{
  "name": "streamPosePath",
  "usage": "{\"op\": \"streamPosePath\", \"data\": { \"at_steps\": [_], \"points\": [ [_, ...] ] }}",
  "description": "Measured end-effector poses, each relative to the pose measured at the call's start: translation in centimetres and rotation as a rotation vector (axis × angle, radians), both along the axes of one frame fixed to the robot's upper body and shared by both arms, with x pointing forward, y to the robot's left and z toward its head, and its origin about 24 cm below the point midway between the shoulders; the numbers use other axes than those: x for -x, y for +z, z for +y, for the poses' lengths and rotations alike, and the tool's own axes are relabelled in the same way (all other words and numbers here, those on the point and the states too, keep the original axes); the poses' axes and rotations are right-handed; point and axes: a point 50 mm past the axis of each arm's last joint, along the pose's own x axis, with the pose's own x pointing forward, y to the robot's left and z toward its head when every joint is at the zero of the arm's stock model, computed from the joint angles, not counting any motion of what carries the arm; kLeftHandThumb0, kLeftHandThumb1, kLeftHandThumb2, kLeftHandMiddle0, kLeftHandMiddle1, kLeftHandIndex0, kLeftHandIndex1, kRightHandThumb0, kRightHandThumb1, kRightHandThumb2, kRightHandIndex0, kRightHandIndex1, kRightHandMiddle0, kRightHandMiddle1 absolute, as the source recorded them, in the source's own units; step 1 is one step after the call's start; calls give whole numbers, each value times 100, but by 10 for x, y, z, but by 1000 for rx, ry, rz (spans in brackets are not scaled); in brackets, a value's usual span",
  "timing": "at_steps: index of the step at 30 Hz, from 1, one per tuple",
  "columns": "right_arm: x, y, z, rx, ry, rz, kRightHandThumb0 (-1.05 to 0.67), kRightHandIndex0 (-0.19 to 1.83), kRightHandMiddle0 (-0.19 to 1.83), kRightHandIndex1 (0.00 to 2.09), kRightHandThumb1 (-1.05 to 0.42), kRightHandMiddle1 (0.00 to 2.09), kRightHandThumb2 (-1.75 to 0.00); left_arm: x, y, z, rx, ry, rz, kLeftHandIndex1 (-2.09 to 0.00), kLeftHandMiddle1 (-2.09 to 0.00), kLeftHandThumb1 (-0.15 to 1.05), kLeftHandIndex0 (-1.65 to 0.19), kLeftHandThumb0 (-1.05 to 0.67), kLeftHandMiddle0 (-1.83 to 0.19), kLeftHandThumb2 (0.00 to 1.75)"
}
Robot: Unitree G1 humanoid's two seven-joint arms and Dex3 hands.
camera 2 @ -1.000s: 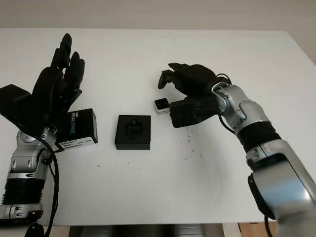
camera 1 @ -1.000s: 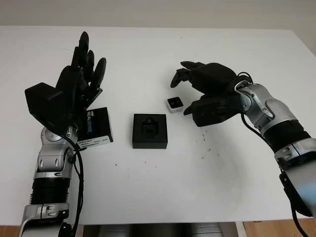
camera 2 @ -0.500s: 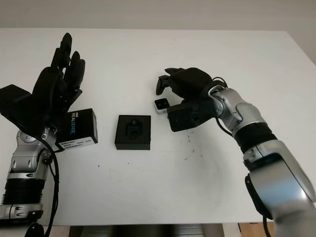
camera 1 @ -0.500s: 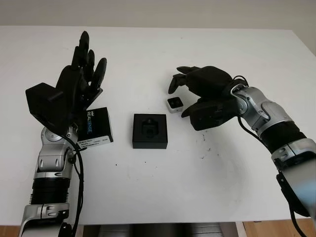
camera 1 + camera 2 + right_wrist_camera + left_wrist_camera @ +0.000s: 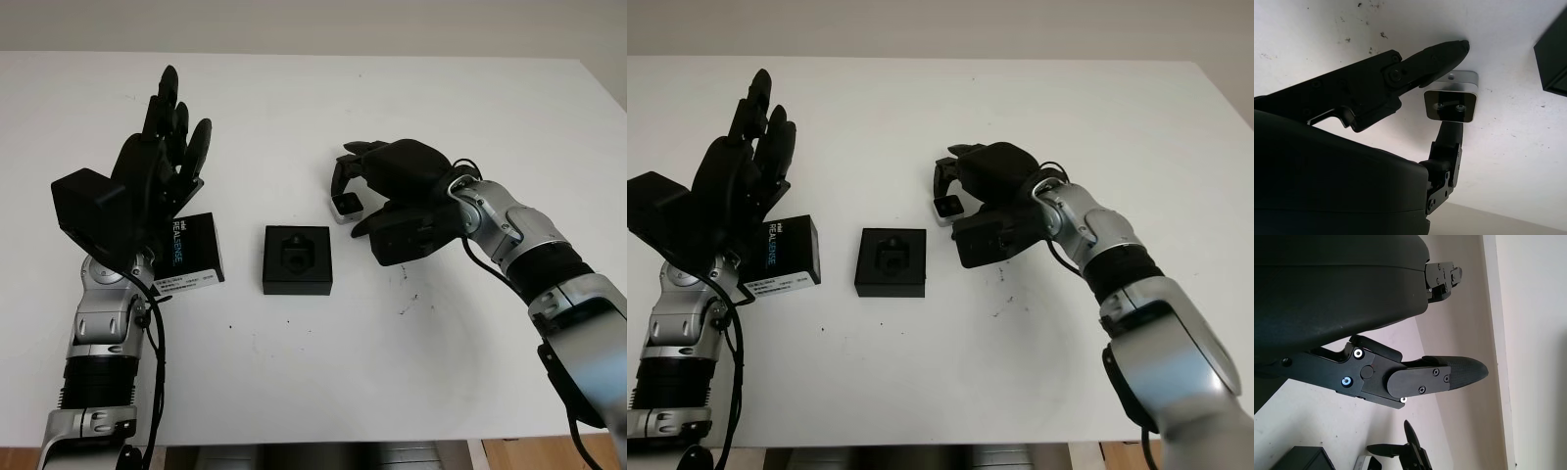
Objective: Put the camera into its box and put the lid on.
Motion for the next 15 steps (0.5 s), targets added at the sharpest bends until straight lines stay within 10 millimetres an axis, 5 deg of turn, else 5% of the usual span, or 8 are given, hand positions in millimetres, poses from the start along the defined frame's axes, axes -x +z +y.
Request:
{"op": "streamPosePath", "data": {
  "at_steps": [15],
  "points": [
    [1,-2,1,-13,36,-51,-40,32,35,8,-96,140,-6,0,1,0,-2,-1,-8,-5,-5,105,14,-63,15,50]
  ]
}}
